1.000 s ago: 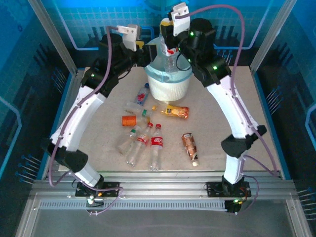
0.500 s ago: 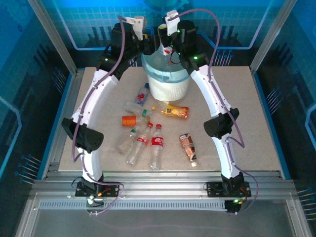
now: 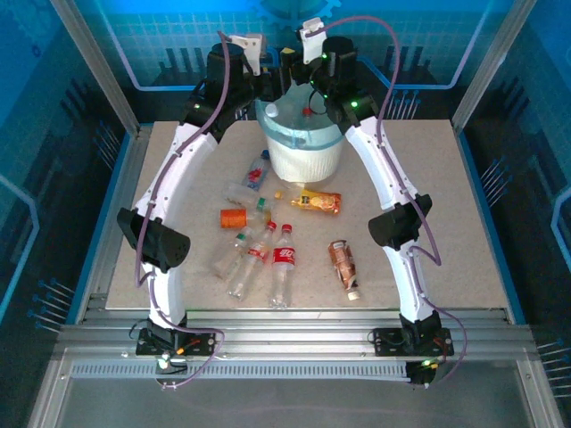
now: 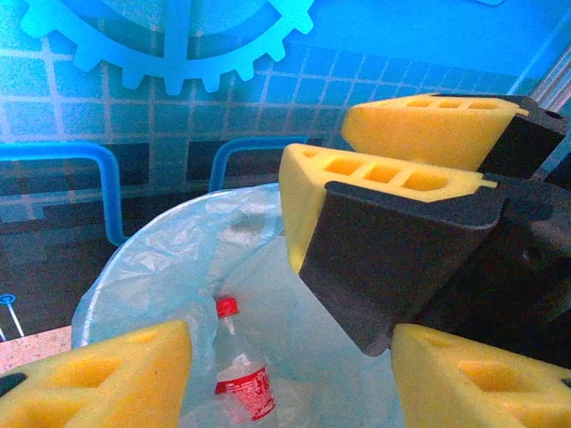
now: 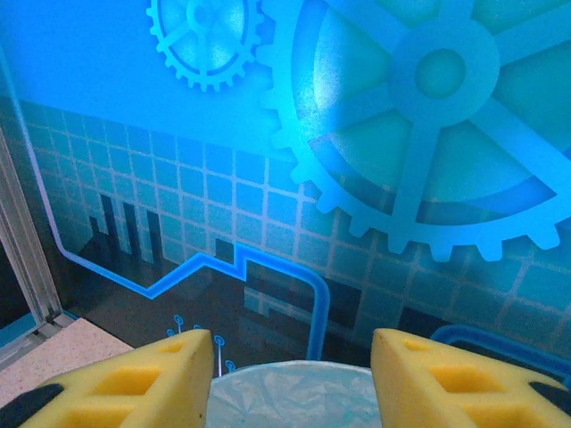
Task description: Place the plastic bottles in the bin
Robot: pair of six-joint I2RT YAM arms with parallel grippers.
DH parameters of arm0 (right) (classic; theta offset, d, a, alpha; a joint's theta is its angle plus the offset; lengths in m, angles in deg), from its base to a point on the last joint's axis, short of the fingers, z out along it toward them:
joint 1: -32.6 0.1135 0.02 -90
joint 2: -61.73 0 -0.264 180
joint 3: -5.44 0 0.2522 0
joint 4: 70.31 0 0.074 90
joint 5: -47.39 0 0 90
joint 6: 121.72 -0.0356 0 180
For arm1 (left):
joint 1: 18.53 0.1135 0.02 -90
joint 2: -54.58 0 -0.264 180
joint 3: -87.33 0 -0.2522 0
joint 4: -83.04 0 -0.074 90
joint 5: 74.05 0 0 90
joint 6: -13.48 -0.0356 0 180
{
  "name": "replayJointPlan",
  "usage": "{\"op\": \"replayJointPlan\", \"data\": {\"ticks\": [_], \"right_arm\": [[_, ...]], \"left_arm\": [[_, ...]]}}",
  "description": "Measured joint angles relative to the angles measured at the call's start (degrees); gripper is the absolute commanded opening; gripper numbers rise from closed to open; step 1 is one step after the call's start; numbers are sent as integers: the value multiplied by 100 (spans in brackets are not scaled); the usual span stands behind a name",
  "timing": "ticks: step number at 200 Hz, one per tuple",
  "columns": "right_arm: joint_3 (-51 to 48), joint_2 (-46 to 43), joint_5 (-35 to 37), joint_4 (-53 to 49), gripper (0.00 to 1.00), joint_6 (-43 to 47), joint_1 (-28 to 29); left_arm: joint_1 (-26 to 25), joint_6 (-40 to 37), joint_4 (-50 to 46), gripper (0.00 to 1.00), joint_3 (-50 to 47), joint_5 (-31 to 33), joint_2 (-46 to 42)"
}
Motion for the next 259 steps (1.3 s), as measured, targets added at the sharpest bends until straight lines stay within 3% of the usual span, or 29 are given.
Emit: {"op": "replayJointPlan", "data": {"ticks": [108,150,176,211,259], "right_arm": [[-2,-7,-114,-304,50,-55,0],[-7,-302,-251,-1038,51,-98,20],[-138,-826,-258,-1617,52,-9,208],[-1069,-1993,-186,-2238,53,44,951],[-3906,-3447,-203,-2463,53,-476,1502]], "left_arm": [[44,46,-76,61,2,-111,0],[50,116,-378,61,-9,-273,-28],[55,133,-435,61,-664,-334,-487],[55,127,-459,61,-2153,-350,-1672],[55,-76,-487,63,-4194,-345,-3418]]}}
